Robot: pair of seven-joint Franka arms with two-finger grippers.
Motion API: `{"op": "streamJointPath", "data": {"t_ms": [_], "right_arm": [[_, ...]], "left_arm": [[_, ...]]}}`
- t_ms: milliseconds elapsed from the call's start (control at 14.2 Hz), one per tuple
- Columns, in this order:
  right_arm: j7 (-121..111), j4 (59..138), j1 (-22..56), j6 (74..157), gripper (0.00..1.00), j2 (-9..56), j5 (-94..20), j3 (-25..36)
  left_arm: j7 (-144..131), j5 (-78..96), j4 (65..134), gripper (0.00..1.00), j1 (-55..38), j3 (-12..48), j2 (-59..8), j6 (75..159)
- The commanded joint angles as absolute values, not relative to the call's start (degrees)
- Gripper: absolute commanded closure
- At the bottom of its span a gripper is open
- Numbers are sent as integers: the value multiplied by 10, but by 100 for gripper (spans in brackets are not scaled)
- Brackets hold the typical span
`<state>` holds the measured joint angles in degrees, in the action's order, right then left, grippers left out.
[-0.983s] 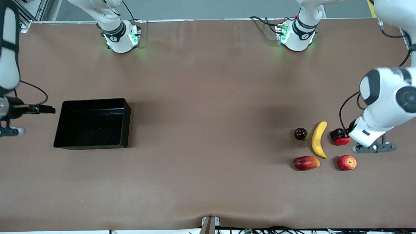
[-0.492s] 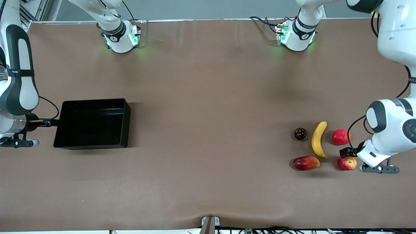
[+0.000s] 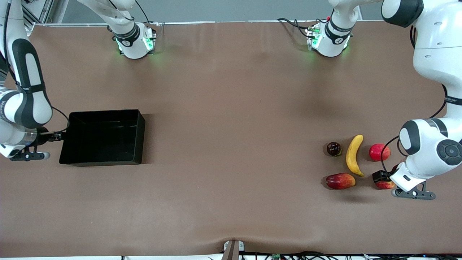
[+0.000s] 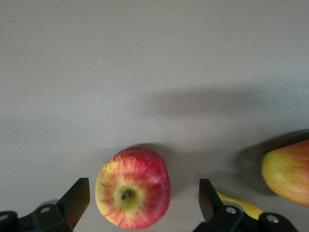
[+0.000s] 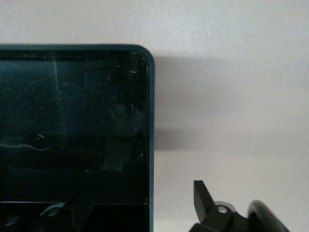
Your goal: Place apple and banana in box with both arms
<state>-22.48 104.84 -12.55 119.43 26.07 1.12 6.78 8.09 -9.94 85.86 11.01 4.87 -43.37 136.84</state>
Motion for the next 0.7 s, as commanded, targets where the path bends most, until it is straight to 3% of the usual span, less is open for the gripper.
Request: {"op": "streamJointPath", "data": {"t_ms": [0,70,211,281,351,421,492,632], "right_arm": [[-278,1058,-155,1211,52,258,2,62],[-282,1067,-156,1213,68,260,-13,62],[-283,1074,-155,1220,80,259,-28,62],[-285,1074,-155,1220,89,259,-28,62],[-284,1074,-155,1219,90,260,-28,62],[-285,1074,-154,1219,100,260,-28,62],[-284,1074,-153,1217,100,259,-28,62],[-284,1072,-150,1202,100,258,-28,62]], "left_arm": [[98,-111,846,0,120,50,-455,1385],[98,-110,846,0,120,50,-458,1385],[98,-111,846,1,121,49,-465,1385],[100,-111,846,22,121,49,-465,1385],[100,-111,846,47,120,49,-465,1385],[101,-112,846,81,121,49,-465,1385],[103,-111,846,100,121,49,-461,1385],[103,-112,849,100,124,49,-439,1358]]}}
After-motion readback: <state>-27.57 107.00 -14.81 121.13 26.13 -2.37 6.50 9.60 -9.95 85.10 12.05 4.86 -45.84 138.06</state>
